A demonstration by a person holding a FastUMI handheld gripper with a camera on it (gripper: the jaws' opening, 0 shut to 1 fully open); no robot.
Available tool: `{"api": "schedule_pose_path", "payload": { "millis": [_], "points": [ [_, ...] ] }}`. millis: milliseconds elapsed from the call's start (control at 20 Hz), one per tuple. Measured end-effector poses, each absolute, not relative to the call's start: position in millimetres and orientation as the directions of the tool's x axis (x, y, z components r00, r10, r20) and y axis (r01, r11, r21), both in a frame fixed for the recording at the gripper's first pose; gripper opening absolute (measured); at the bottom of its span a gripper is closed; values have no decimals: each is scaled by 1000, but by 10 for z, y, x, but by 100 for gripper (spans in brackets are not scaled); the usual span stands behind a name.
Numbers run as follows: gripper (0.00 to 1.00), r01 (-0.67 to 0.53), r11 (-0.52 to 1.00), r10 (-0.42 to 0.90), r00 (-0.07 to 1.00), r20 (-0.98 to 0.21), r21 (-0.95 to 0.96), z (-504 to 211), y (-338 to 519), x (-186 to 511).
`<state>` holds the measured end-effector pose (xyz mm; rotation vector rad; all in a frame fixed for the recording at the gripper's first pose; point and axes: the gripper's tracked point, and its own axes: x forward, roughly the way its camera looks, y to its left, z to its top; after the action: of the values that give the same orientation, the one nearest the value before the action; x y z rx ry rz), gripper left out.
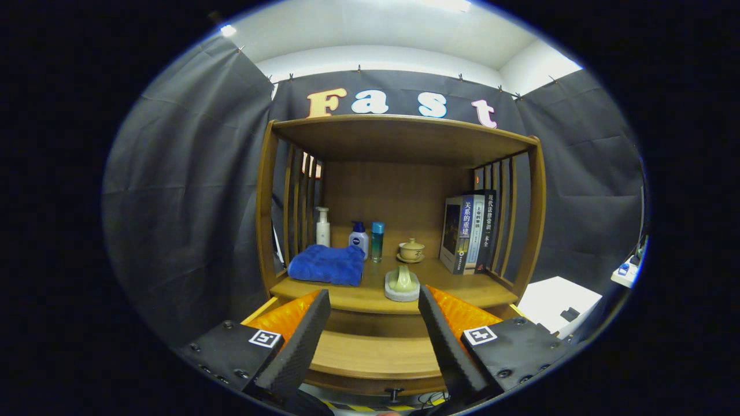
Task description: Pull open the drawer, take out the items inside it, and place them on the countertop above the cabinet.
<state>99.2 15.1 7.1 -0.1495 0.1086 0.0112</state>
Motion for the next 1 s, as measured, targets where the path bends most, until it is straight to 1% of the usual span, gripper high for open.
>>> {"api": "schedule_pose_path", "payload": {
  "millis": [200, 400, 650, 1000],
  "points": [
    [99, -29, 996, 18, 992, -128, -86, -202, 121, 806],
    [99, -15, 1000, 10, 987, -159, -26, -568, 2, 699],
    [99, -3, 998, -10, 979, -205, -61, -984, -147, 642],
    [99, 12, 995, -35, 972, -234, -101, -1393, -255, 635]
  ]
}}
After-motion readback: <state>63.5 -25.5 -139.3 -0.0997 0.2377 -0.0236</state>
